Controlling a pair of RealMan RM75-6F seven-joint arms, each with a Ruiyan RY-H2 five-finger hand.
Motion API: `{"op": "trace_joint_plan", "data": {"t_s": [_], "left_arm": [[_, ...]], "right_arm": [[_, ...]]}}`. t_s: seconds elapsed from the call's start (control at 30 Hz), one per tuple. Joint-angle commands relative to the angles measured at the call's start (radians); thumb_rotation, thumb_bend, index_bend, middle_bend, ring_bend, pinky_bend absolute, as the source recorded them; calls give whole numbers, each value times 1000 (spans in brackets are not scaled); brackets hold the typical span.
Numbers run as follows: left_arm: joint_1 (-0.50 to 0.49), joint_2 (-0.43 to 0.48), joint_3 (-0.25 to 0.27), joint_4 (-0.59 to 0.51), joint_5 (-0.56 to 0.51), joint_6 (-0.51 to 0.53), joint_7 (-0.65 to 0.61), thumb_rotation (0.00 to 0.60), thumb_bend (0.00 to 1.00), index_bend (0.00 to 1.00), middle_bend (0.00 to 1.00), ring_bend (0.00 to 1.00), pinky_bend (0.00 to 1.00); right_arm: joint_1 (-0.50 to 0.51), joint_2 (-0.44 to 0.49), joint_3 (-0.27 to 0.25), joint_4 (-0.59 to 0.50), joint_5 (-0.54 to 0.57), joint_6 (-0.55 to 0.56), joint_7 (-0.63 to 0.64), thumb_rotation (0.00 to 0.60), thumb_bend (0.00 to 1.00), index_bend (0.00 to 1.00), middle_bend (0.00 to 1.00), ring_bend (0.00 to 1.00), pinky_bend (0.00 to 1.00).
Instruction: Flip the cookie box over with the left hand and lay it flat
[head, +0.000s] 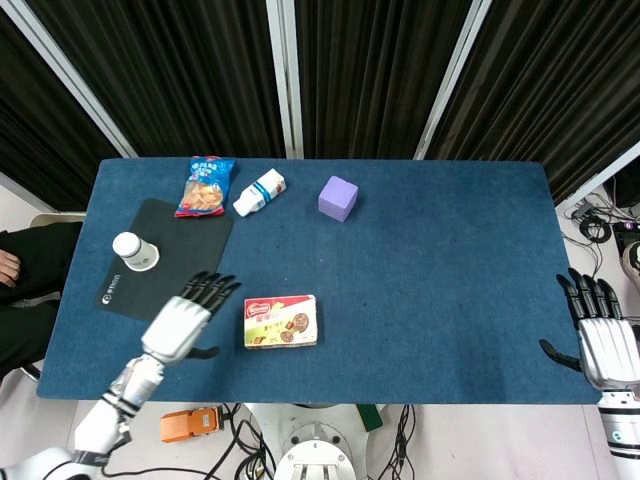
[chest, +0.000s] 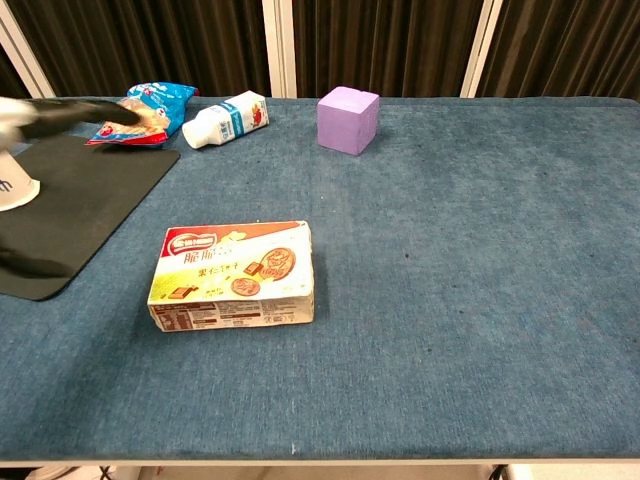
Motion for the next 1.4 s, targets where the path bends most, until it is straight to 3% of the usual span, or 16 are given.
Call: {"op": "trace_joint_plan", "data": {"t_s": [0.03, 0.27, 0.5, 0.67, 0.87, 1.1, 1.4], "left_arm": [[-103, -117, -54, -37, -151, -98, 176, 600, 0, 28, 42, 0, 0], [-232, -243, -112, -58, -507, -120, 413, 600, 0, 22, 19, 0, 0], [-390, -324, -147, -117, -880, 22, 646, 600, 0, 11, 17, 0, 0], [-494, -401, -187, -79, -1067, 92, 705, 600, 0, 2, 17, 0, 0], [-585, -448, -216, -57, -1214, 204, 775, 600, 0, 0, 17, 0, 0], [-657, -508, -251, -3, -1310, 304, 815, 600, 0, 0, 35, 0, 0], [-700, -539, -285, 44, -1400, 320, 815, 600, 0, 0, 92, 42, 0]], "right_arm": [[-1, 0, -1, 5, 2, -2, 5, 600, 277, 0, 0, 0, 0], [-3, -1, -2, 19, 7, -5, 21, 600, 277, 0, 0, 0, 0], [6, -6, 2, 33, 18, -25, 33, 600, 277, 0, 0, 0, 0], [14, -10, 3, 41, 17, -36, 39, 600, 277, 0, 0, 0, 0], [19, -12, 4, 51, 25, -49, 48, 600, 277, 0, 0, 0, 0], [28, -20, 2, 65, 25, -66, 60, 600, 277, 0, 0, 0, 0], [27, -24, 1, 84, 32, -69, 82, 600, 277, 0, 0, 0, 0]]}}
